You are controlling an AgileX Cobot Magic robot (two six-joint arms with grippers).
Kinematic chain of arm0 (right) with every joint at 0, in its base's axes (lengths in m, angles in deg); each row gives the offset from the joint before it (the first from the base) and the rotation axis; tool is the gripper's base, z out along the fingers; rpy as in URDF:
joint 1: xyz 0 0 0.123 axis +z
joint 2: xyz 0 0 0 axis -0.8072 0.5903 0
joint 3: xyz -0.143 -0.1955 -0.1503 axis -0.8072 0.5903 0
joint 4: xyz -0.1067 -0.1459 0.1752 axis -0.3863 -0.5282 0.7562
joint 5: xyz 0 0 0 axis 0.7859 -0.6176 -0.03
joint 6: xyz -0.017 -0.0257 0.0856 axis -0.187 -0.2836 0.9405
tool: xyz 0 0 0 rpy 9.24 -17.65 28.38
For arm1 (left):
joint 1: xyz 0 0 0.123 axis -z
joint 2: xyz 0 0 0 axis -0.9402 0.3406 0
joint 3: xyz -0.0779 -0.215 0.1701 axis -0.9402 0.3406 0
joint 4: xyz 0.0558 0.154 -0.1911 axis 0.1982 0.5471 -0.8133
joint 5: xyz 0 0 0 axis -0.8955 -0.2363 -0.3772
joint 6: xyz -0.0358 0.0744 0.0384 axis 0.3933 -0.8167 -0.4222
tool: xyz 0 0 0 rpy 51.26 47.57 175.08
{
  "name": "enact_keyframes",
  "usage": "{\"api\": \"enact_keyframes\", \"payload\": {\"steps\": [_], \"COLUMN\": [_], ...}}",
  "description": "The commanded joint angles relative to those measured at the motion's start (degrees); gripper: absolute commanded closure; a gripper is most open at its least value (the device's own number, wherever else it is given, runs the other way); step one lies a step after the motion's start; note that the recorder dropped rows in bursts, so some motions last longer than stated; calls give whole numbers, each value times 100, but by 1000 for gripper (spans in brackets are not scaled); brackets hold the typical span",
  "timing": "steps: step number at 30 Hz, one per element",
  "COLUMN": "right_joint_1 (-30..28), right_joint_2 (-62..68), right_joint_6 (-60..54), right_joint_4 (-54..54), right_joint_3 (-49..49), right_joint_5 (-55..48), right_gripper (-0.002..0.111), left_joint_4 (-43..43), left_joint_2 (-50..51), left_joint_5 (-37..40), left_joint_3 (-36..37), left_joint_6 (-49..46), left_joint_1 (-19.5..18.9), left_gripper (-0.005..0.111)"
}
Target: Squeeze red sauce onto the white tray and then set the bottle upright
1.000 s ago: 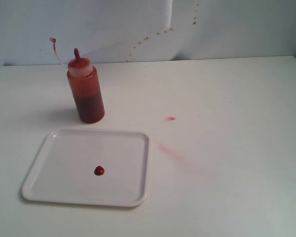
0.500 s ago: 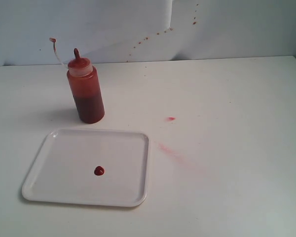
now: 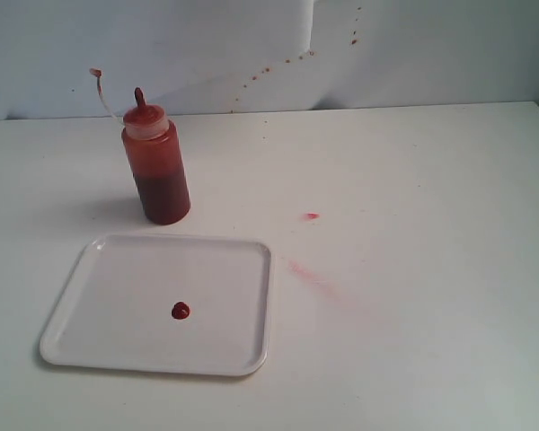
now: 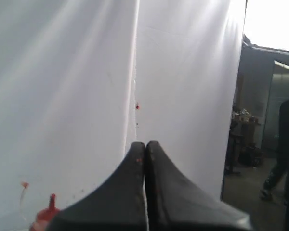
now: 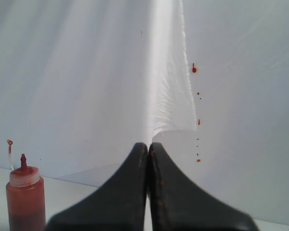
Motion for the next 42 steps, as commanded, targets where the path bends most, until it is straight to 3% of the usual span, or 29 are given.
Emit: {"api": "enact_keyframes", "payload": {"steps": [1, 3, 4, 7, 17, 19, 21, 32, 42], "right_joint_1": [-33, -33, -33, -33, -33, -33, -33, -33, -33], "right_joint_2": [-36, -36, -36, -36, -36, -36, -36, -36, -36], "right_joint_6": [10, 10, 10, 10, 10, 10, 10, 10, 10], "right_joint_4": [-67, -67, -67, -67, -67, -67, -67, -67, -67], "right_joint_3": [26, 26, 26, 26, 26, 26, 26, 26, 26], "right_joint_5": [41, 41, 41, 41, 41, 41, 41, 41, 41], "right_gripper": [108, 108, 108, 108, 108, 108, 108, 108, 108], "left_joint_4": [-4807, -6932, -7522, -7935, -7620, -7609, -7609, -7506, -7465], "left_joint_2": [-22, -22, -22, -22, -22, -129, -392, -559, -559], "left_joint_5": [902, 1381, 1600, 2259, 2450, 2945, 3344, 3337, 3309], "left_joint_3": [490, 669, 708, 944, 1661, 1661, 1661, 1661, 1661], "left_joint_6": [-4845, -7069, -7683, -8757, -8770, -8770, -8770, -8715, -8731], "left_joint_1": [-15, -15, -15, -15, -15, -41, -214, -1510, -1605], "left_gripper": [107, 107, 107, 107, 107, 107, 107, 107, 107]}}
